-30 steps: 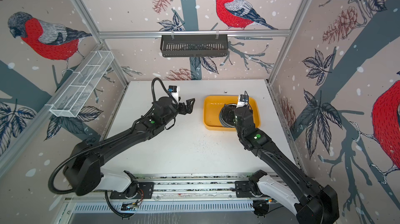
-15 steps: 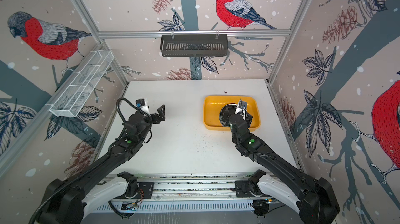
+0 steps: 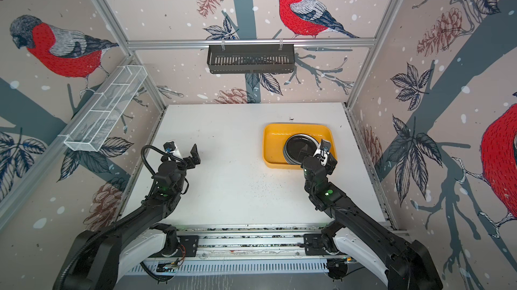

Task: Place the plates into the plastic bin on the countertop
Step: Reset both arms

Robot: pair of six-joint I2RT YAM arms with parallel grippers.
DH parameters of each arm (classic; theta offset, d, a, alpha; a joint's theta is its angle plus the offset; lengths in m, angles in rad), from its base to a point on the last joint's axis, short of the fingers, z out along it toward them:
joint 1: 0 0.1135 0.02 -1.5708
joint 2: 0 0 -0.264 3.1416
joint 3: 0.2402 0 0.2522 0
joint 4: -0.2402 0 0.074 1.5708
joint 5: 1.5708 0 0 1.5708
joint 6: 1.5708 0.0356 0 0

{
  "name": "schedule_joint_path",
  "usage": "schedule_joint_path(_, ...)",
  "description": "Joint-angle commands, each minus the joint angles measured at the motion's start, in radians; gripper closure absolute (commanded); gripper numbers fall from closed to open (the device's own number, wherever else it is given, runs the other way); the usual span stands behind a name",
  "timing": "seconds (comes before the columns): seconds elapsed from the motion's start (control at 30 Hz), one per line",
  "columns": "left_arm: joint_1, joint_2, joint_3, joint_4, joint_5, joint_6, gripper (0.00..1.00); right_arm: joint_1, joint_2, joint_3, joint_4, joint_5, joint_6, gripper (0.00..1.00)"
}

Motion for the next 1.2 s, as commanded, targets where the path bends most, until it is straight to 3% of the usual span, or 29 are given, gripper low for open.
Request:
schedule_joint_path(0.0, 0.033, 0.032, -0.022, 0.114, -0.009, 0.037, 0.04, -0.069, -0.032, -0.044, 0.065, 0.004, 0.027, 0.0)
schedule_joint_path(0.23, 0.112, 0.187, -0.11, 0.379, 0.012, 0.024, 0.04, -0.265, -0.073, -0.127, 0.127, -0.081, 0.004, 0.0)
schedule_joint_path(0.33, 0.154, 0.239, -0.086, 0.378, 0.05, 0.004, 0.04, -0.323, -0.051, -0.135, 0.128, -0.078, -0.008, 0.0)
schedule_joint_path(0.53, 0.166, 0.325, -0.071, 0.494, 0.056, 0.088, 0.04, -0.361, -0.006, -0.189, 0.292, -0.094, -0.05, 0.0)
schedule_joint_path(0.73, 0.189, 0.511, -0.096, 0.718, 0.114, 0.077, 0.04, -0.376, 0.115, -0.198, 0.463, -0.126, -0.144, 0.0)
schedule_joint_path(1.0, 0.191, 0.51, -0.054, 0.636, 0.148, 0.084, 0.04, -0.388, 0.293, -0.182, 0.614, -0.189, -0.199, 0.0)
schedule_joint_path(1.17, 0.191, 0.51, -0.032, 0.595, 0.187, 0.1, 0.04, -0.391, 0.36, -0.276, 0.905, -0.262, -0.261, 0.0)
